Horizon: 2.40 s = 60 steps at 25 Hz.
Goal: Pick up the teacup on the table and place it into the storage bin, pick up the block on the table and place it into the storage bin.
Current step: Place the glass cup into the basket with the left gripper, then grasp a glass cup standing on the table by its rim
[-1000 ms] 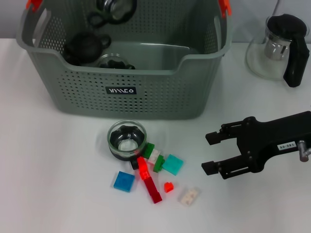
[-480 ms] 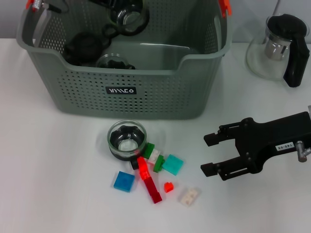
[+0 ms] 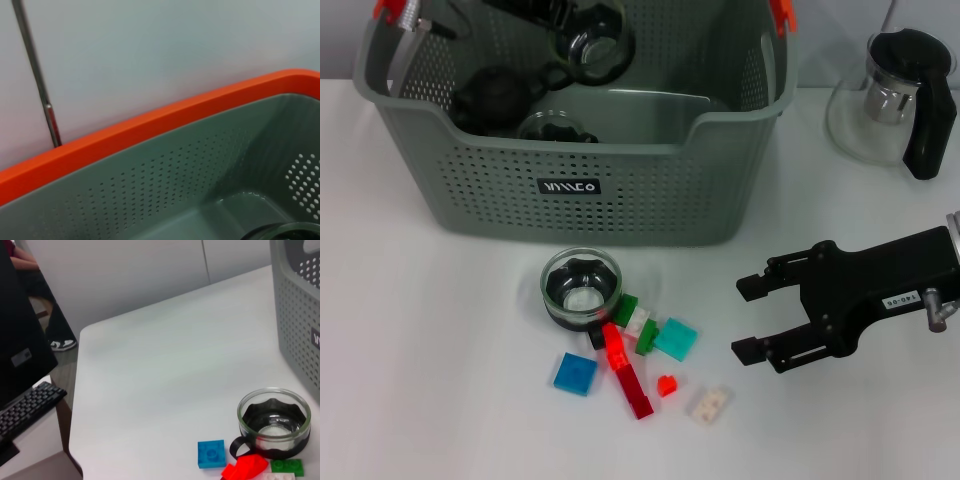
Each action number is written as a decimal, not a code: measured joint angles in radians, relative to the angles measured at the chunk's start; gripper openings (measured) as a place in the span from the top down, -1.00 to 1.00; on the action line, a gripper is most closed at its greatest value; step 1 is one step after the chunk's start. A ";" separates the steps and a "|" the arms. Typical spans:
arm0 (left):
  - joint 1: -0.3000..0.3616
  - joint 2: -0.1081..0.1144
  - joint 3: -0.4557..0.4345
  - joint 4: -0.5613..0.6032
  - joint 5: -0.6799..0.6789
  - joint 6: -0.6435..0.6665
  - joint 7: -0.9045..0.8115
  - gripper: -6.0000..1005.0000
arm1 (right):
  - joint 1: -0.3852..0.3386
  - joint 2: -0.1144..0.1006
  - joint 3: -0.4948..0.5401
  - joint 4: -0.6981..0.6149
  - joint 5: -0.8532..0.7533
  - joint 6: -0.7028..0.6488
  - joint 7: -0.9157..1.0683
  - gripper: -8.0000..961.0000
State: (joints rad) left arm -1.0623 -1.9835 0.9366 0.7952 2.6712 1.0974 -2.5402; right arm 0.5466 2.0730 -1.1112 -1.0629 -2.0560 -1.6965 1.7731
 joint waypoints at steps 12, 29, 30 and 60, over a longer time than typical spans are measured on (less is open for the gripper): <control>0.007 -0.003 0.002 -0.013 0.037 -0.013 0.000 0.90 | 0.022 -0.001 0.001 0.011 -0.006 0.000 0.019 -0.72; -0.003 -0.058 0.030 -0.050 0.130 -0.079 0.000 0.90 | 0.050 0.009 0.001 0.037 -0.006 0.010 0.034 -0.71; -0.003 -0.059 0.030 -0.050 0.130 -0.079 0.000 0.89 | 0.049 0.009 0.001 0.037 -0.006 0.010 0.034 -0.71; 0.030 -0.063 0.011 0.083 0.121 0.022 0.001 -0.04 | 0.039 0.010 0.001 0.037 -0.006 0.003 0.035 -0.72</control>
State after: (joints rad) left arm -1.0323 -2.0467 0.9476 0.8783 2.7919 1.1193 -2.5390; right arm 0.5859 2.0825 -1.1102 -1.0262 -2.0617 -1.6931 1.8086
